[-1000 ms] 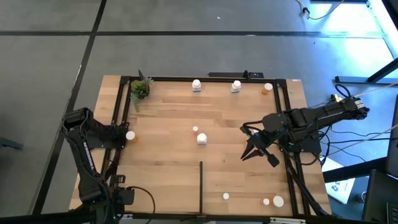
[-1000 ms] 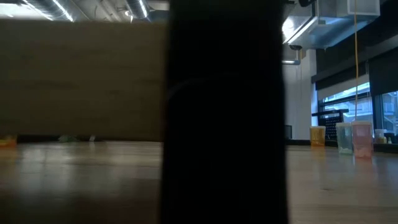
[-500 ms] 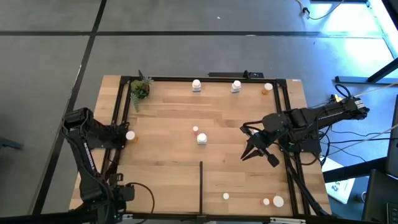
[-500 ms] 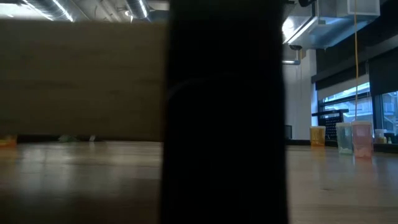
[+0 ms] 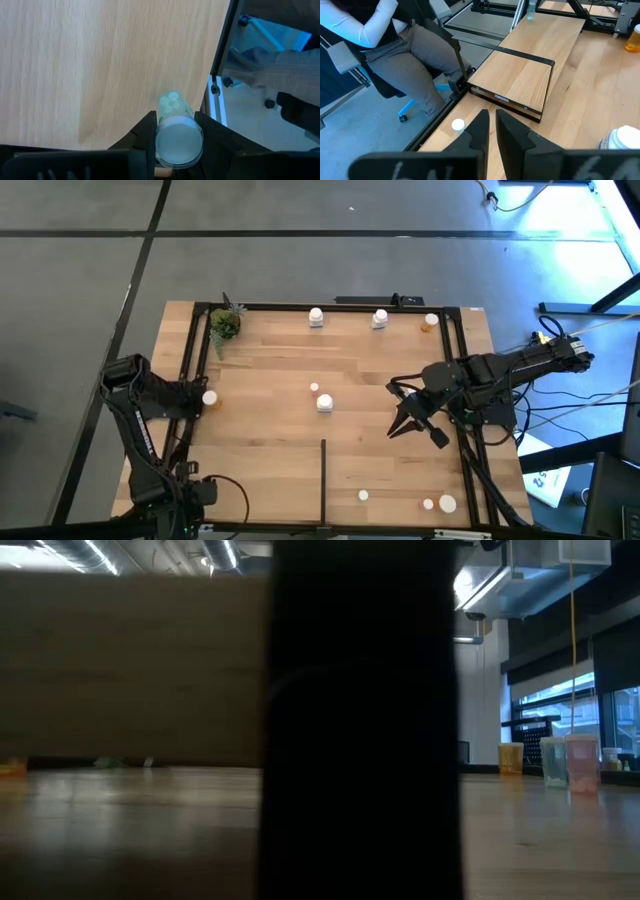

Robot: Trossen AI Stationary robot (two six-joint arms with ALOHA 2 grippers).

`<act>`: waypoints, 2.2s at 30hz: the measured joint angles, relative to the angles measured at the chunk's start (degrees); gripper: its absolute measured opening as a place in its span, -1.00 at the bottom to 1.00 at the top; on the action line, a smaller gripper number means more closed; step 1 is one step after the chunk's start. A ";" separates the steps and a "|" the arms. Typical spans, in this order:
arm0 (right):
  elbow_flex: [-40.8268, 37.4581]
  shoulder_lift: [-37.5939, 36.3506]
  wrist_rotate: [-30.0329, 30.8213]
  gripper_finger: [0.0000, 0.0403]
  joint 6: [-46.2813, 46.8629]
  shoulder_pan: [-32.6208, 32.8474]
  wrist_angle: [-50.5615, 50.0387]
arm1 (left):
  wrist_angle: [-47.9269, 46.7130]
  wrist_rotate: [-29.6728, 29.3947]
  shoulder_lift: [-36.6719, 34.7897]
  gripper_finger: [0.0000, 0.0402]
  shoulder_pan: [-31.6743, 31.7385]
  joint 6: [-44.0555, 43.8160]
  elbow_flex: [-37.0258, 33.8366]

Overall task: Pick and place medicine bottles onto shelf by color
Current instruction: Put the top left blue pill bottle on the shelf, then put the bottom white pill bottle on the shelf

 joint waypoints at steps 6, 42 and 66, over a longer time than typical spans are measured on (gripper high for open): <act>0.00 0.00 0.00 -0.82 0.00 0.00 -0.02 | 0.54 0.07 1.17 -0.50 -0.33 -0.57 0.04; 0.00 -0.01 0.02 -0.82 0.00 0.00 -0.02 | 0.38 0.16 0.60 0.11 -0.33 -4.49 0.00; 0.00 -0.02 0.00 -0.82 0.00 0.00 -0.02 | -17.18 -0.88 0.51 0.12 1.15 -4.03 11.89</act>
